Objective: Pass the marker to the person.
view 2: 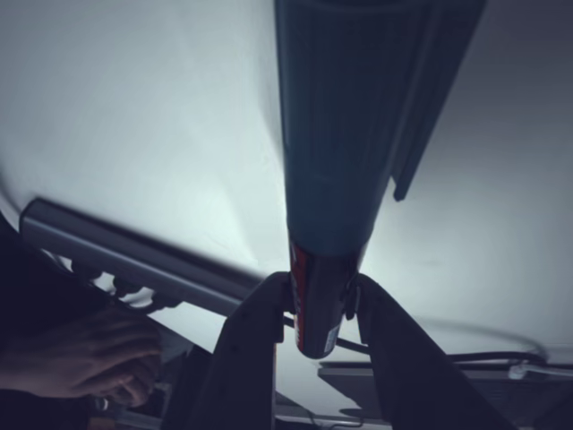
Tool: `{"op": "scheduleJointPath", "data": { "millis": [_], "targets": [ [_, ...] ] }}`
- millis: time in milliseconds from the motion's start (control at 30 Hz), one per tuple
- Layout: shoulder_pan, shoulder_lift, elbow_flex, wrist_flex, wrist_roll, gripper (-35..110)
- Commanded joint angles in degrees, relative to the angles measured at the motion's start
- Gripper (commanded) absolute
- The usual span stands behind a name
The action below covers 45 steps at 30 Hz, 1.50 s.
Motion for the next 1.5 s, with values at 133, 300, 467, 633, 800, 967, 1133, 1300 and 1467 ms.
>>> {"op": "scheduleJointPath", "data": {
  "millis": [133,300,467,633,800,967,1133,1300,1467],
  "targets": [
    [-5.98,11.95,-5.8,6.24,-5.98,-5],
    [-13.45,16.08,-5.45,8.44,-10.63,-5],
    [-21.71,17.14,-8.09,14.06,-19.25,-5],
    [-29.97,19.42,-7.21,17.14,-29.0,-5],
    [-35.86,21.71,-6.15,14.77,-37.79,-5],
    [-40.17,23.99,-6.86,10.99,-47.46,-5],
    [-46.93,27.07,-8.88,9.93,-57.39,-5],
    [-55.46,26.89,-18.02,8.44,-67.15,-5],
    [-61.7,21.71,-28.74,-1.76,-76.2,-5]
  ]
}}
